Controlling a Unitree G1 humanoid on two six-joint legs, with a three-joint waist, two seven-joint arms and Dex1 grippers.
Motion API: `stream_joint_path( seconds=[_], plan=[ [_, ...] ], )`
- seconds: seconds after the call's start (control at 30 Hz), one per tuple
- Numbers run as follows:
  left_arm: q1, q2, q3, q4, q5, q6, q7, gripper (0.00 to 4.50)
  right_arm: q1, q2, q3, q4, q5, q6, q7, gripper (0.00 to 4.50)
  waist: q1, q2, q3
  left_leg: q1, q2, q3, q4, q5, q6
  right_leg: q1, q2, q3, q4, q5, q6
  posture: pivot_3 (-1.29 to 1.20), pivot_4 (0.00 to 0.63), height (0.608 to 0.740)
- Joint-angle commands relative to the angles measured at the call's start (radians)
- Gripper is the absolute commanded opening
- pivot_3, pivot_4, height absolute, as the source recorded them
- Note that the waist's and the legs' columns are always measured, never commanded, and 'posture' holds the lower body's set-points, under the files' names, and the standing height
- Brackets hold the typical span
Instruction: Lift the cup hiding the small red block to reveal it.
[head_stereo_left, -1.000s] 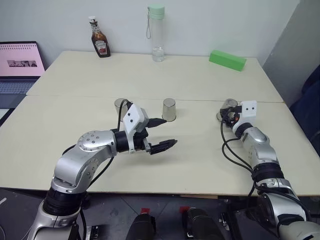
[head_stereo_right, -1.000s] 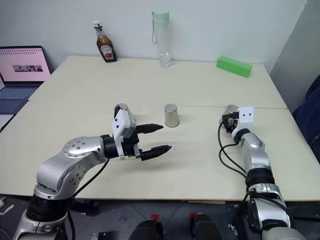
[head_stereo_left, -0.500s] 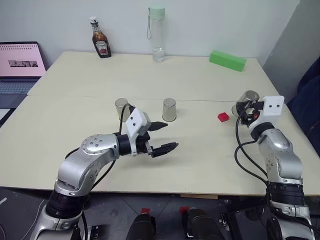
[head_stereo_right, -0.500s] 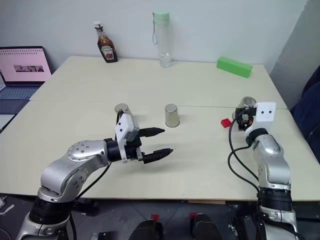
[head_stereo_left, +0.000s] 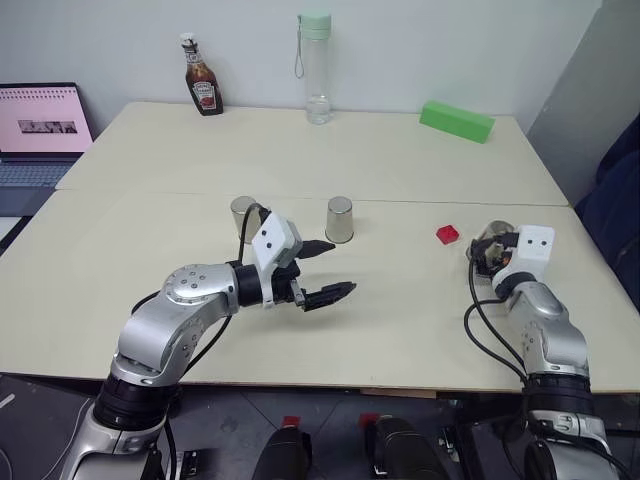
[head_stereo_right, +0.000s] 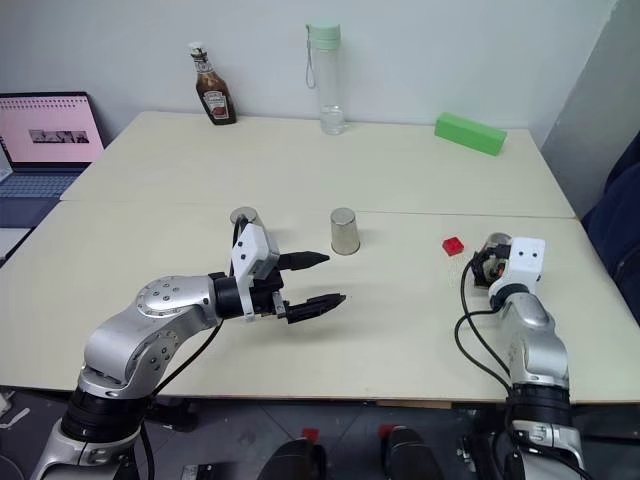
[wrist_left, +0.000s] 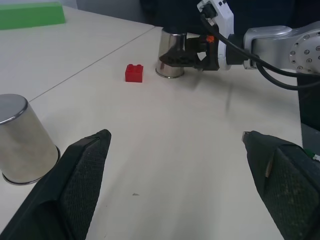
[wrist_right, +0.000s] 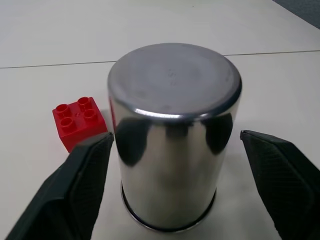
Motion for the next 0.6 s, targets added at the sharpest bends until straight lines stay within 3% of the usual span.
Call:
stream_joint_path(
  seconds=[0.03,0.17,0.33,0.47,0.6],
  plan=[
    [0.008,0.008,0.01,-0.038,-0.006,-0.01,-0.002,4.5,0.048,-0.039,-0.037,-0.232,0.07,0.153,0.019,4.49,0.001,0.0,0.0,0.0,0.0,0.0,0.0,0.0,0.0,0.0,0.0,0.0,0.0,0.0,0.0,0.0,0.15,0.74],
    [0.02,0.025,0.026,-0.039,-0.008,-0.008,-0.007,4.5,0.155,-0.148,-0.02,-0.474,0.132,0.356,0.101,4.49,0.003,0.001,0.0,-0.001,0.0,-0.001,0.0,0.0,0.0,0.0,0.0,-0.001,-0.001,0.0,0.0,0.0,0.15,0.74],
    [0.073,0.059,0.089,-0.055,-0.039,0.022,0.006,4.5,0.265,-0.303,-0.129,-0.737,0.358,0.612,0.252,4.49,0.0,0.001,0.0,0.0,0.001,-0.001,0.0,0.0,0.0,0.001,0.0,-0.001,-0.001,0.0,0.001,0.0,0.15,0.74],
    [0.107,0.062,0.119,-0.056,-0.042,0.027,0.024,4.5,0.272,-0.323,-0.161,-0.781,0.446,0.66,0.285,4.49,-0.001,0.001,0.0,0.001,0.002,-0.001,0.0,0.0,0.0,0.001,0.002,-0.001,-0.001,-0.001,0.001,0.0,0.15,0.74],
    [0.108,0.056,0.11,-0.058,-0.037,0.021,0.031,4.5,0.271,-0.32,-0.138,-0.767,0.436,0.649,0.27,4.49,0.002,0.001,-0.001,0.001,0.002,-0.001,0.001,0.0,0.0,0.001,0.003,-0.001,-0.001,-0.001,0.001,0.0,0.15,0.74]
  ],
)
